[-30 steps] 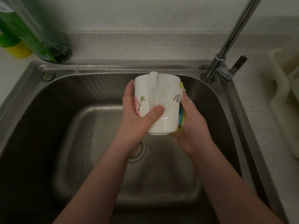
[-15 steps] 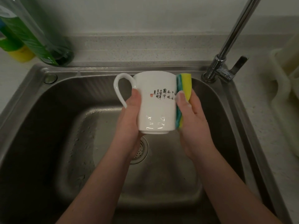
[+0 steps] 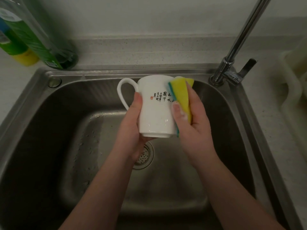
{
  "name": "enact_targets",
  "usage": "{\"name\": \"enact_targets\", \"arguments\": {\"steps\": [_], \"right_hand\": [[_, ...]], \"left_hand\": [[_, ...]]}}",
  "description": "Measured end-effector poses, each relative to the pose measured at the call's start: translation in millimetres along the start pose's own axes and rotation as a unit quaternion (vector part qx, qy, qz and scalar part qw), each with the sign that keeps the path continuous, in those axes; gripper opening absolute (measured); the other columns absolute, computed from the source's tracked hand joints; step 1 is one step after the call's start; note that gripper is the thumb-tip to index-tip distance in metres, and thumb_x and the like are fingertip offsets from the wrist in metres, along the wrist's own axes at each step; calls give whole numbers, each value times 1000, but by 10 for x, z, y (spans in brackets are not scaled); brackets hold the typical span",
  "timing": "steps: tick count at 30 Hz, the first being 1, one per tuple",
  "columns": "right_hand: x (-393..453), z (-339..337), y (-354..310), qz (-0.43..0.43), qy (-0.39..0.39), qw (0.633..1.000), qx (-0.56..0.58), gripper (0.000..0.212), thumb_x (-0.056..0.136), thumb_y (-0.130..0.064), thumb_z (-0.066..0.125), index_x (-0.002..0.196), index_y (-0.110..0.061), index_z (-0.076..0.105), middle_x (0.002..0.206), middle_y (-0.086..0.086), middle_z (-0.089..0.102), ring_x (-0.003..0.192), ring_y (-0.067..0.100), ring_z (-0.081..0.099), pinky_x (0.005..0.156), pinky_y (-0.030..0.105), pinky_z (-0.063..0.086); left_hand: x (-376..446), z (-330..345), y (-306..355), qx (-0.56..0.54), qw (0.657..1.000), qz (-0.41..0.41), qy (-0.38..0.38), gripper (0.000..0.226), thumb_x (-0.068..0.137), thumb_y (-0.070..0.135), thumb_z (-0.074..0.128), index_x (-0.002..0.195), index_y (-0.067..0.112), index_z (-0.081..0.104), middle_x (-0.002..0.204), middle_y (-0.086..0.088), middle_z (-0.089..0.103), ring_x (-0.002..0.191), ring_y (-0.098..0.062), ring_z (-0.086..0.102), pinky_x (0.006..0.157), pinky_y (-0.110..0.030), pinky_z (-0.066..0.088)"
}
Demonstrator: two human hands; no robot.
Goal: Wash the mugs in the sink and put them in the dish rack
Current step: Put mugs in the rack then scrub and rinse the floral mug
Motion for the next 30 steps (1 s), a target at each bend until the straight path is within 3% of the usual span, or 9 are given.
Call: {"name": "enact_targets", "arguments": {"steps": [5,8,11,14,18,20,23,26,30], "right_hand": [[-21,31,306,164,20,964,208,22,96,-35,47,112,-49,53,108,-18,67,102,3,64,84,32,56],[-71,134,426,256,-11,925,282,16,95,-40,45,106,-46,55,113,-7,69,104,17,66,85,49,55],[-93,168,437,286,-30,903,320,17,92,-42,47,107,-47,54,116,-4,68,106,21,66,84,53,55],[-58,111,353,220,-15,937,270,23,90,-42,48,112,-48,53,114,-11,67,106,13,65,87,48,55],[-24,29,46,60,5,990,126,40,89,-32,53,127,-41,45,108,-30,59,101,-10,58,78,12,51],[-23,25,45,49,3,994,94,42,91,-31,54,131,-41,44,114,-29,55,104,-11,56,80,11,49],[-16,7,223,130,20,974,183,36,89,-33,55,124,-42,50,114,-19,63,106,0,61,87,27,54],[-58,106,415,245,-2,921,302,31,86,-40,54,117,-43,54,114,-8,68,107,16,65,90,51,53],[-88,174,447,290,-32,882,369,45,84,-44,53,128,-38,49,118,0,68,108,25,65,89,56,51]], "left_hand": [[-11,12,18,-4,1000,6,-1,46,96,50,33,103,20,68,102,-5,75,95,-22,71,76,-40,60],[-18,9,41,2,1000,11,-6,50,99,50,27,113,19,65,109,-7,73,102,-25,69,83,-42,58],[-16,1,37,13,1000,9,-4,51,99,50,27,115,19,64,110,-7,72,102,-25,69,83,-42,58],[-7,8,35,0,1000,6,-5,50,98,50,29,111,19,66,108,-7,73,100,-25,70,80,-42,59],[4,-35,37,1,1000,5,9,49,96,52,31,108,21,67,106,-6,74,97,-24,71,78,-44,58],[6,-44,34,9,1000,8,10,48,98,51,31,106,21,67,104,-5,74,94,-22,71,76,-42,59],[13,-23,26,5,1000,9,1,48,99,48,29,103,21,68,100,-5,75,91,-20,72,72,-38,61],[-3,-2,23,4,1000,8,-9,50,99,49,28,111,19,66,108,-8,73,100,-25,70,80,-42,59],[-12,24,37,34,999,12,-15,55,93,56,29,114,20,65,112,-9,71,105,-26,68,88,-44,56]]}}
Point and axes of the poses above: each hand's wrist, its own x-axis towards the middle knuckle, its own z-axis out of the palm, y = z × x, the point moved 9 cm from there along x, towards the middle knuckle
